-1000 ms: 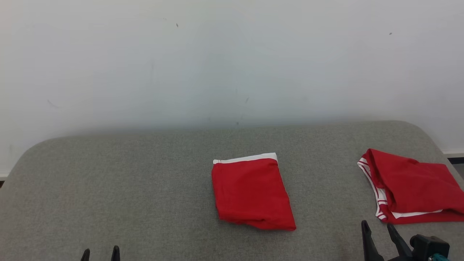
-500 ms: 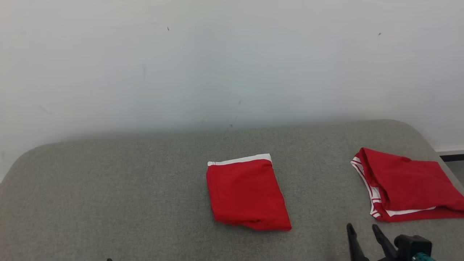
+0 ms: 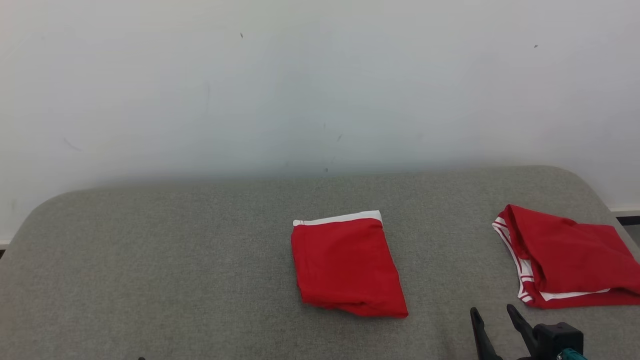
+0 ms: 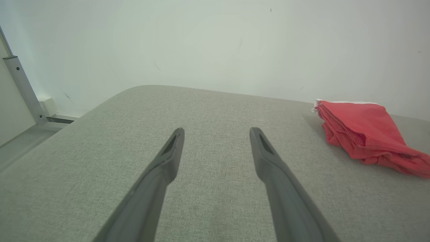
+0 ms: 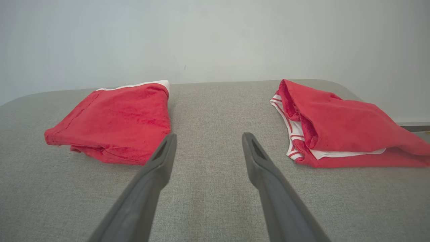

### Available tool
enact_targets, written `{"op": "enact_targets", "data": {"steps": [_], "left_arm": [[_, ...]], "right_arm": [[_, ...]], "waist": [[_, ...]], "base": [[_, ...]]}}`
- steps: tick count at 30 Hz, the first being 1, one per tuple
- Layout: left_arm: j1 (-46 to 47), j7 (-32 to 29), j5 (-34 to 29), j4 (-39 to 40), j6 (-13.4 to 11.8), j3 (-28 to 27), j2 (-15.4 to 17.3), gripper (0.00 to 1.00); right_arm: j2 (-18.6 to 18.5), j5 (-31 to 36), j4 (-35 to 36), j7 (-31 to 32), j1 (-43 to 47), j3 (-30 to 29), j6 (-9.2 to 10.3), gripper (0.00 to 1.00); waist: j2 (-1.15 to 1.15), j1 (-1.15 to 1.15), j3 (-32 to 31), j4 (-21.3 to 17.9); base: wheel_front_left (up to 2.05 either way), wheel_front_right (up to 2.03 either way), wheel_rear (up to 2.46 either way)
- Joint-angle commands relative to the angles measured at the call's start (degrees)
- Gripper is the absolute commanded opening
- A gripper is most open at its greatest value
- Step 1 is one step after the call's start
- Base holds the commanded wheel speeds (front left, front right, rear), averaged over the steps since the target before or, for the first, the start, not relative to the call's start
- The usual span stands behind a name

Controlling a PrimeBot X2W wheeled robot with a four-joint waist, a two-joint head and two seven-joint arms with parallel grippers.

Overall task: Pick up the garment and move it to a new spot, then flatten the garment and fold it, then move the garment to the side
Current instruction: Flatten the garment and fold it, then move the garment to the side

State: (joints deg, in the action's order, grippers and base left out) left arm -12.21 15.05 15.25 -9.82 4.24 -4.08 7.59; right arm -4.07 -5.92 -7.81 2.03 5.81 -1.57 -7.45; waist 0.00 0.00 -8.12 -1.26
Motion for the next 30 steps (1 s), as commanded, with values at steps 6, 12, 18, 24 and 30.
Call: {"op": "enact_targets", "data": {"steps": [6,12,18,24,30], "left_arm": [[-0.88,0.19,-0.42,0.69,-0.5,-0.06,-0.28,1.0],[-0.99,0.19,-0.5,1.23,-0.61,0.36,-0.53,1.0],[-0.94,0.11,-0.29,1.77,-1.0,0.43,-0.22,1.0],[0.08,-0.33,-0.79,2.88,-0.82,1.55,0.15,1.0],[0.75,-1.48,-1.06,3.71,-0.34,2.99,1.04,1.0]], "right_arm": [[0.19,0.68,0.79,0.38,0.44,0.0,-0.03,1.0],[0.12,0.8,1.19,1.53,0.4,0.33,-0.03,1.0],[-0.72,-4.03,0.38,12.84,-5.67,2.63,-0.03,1.0],[-0.8,-5.8,-5.48,30.72,-15.67,0.15,-0.03,1.0],[-0.19,-4.21,-16.2,36.34,-25.98,-4.11,-0.03,1.0]], "waist": [[0.0,0.0,0.46,0.32],[0.0,0.0,1.16,0.81],[0.0,0.0,2.01,1.3],[0.0,0.0,2.76,4.55],[0.0,0.0,4.49,9.73]], "base": [[0.0,0.0,0.0],[0.0,0.0,0.0],[0.0,0.0,0.0],[0.0,0.0,0.0],[0.0,0.0,0.0]]}}
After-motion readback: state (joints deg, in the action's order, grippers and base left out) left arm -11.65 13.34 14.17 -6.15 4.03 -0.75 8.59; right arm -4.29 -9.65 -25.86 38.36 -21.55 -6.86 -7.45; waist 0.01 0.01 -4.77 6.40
